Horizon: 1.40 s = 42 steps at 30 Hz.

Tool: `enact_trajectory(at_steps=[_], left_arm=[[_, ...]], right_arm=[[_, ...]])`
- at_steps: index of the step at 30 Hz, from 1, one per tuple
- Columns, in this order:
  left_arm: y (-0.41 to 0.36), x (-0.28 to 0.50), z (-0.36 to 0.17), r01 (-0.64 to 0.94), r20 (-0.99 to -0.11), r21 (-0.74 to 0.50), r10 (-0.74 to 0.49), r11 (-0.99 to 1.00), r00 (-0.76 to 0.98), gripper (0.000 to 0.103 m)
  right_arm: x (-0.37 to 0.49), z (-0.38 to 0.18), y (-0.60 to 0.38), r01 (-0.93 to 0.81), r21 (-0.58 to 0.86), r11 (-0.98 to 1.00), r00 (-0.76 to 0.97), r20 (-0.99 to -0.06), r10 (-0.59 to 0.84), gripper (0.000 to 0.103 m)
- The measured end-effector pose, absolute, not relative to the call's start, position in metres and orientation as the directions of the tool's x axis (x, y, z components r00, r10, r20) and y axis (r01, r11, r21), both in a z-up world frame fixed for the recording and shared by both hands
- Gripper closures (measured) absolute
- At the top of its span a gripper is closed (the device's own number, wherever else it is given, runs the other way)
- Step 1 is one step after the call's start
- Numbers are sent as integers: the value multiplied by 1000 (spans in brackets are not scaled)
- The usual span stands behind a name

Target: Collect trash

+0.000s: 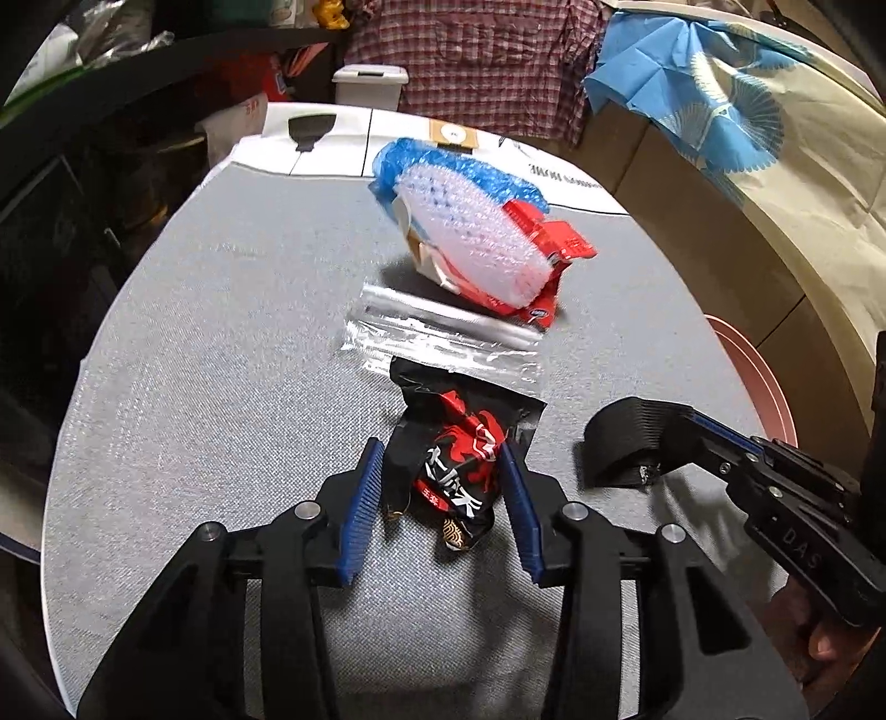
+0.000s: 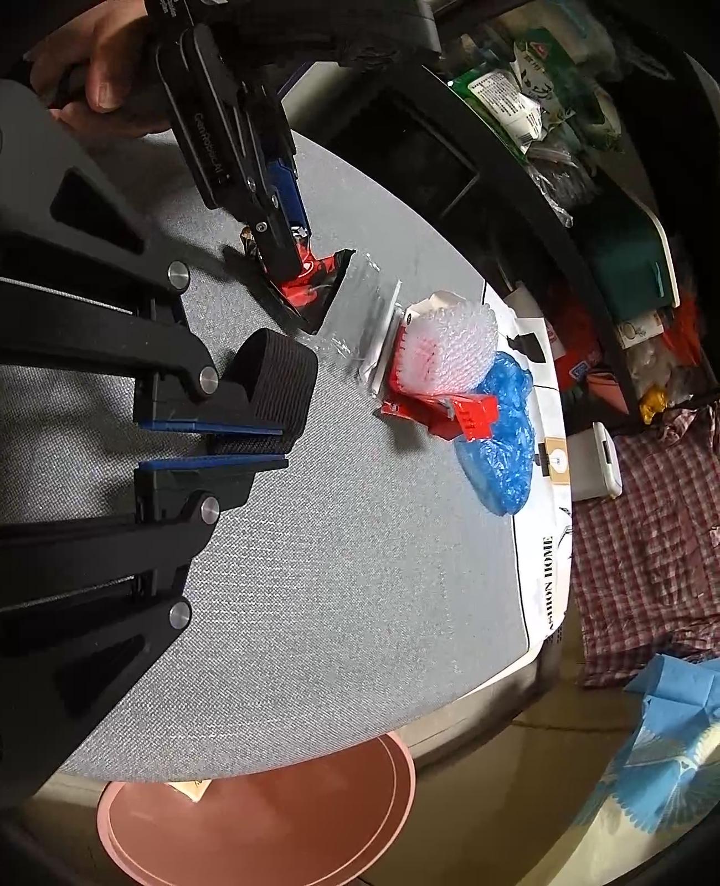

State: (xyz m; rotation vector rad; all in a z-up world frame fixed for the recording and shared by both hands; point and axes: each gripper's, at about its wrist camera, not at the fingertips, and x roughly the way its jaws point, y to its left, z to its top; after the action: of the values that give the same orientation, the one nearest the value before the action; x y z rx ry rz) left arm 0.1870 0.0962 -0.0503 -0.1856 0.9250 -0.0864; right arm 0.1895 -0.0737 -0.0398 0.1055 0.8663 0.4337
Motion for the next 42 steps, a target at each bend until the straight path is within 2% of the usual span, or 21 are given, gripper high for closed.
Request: enact_trajectory(at_steps=[26, 42], left_arm=[[86, 129, -3, 14, -696, -150, -116, 989, 708, 61], [64, 106, 17, 36, -658, -163, -136, 986, 740, 61]], right_arm=[[146, 12, -89, -323, 191, 927, 695, -617, 370, 96], [113, 81, -137, -287, 187, 939, 789, -510, 343, 96]])
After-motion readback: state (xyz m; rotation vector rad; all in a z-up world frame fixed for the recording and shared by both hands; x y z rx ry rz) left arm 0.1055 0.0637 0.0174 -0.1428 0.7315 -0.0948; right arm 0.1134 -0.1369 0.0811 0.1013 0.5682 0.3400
